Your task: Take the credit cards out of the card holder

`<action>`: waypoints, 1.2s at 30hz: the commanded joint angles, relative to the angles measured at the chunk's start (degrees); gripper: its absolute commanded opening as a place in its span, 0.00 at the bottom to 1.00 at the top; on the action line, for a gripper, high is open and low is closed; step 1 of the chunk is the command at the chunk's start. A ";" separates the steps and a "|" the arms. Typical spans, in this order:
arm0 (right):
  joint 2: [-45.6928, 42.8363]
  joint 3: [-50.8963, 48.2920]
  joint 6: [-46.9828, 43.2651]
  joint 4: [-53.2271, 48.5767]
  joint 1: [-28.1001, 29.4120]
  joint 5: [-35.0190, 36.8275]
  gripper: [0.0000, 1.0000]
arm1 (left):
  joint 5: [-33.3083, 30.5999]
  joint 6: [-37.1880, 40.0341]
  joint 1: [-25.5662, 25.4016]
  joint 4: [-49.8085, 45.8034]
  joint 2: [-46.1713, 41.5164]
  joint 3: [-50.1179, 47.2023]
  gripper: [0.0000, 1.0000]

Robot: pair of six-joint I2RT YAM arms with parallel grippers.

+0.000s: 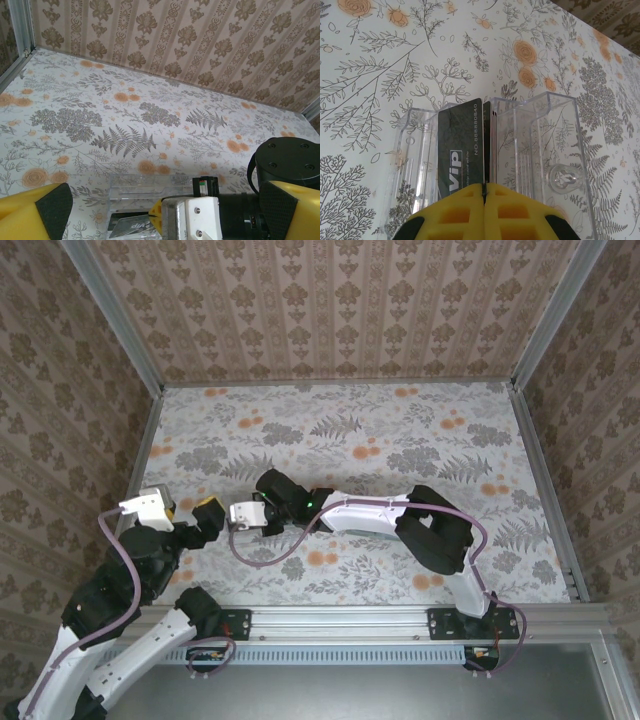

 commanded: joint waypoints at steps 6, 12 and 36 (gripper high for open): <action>-4.21 -0.38 1.08 0.77 -0.18 -0.78 0.00 | -0.89 -0.19 0.57 -0.81 -0.51 0.30 1.00; -4.81 -1.04 0.99 0.49 -0.18 -0.39 0.00 | -0.80 -0.19 0.52 -0.87 -0.51 0.27 1.00; 0.72 -0.36 2.57 1.43 -0.18 1.67 0.00 | -0.64 -0.38 0.52 -1.34 -0.69 -0.01 1.00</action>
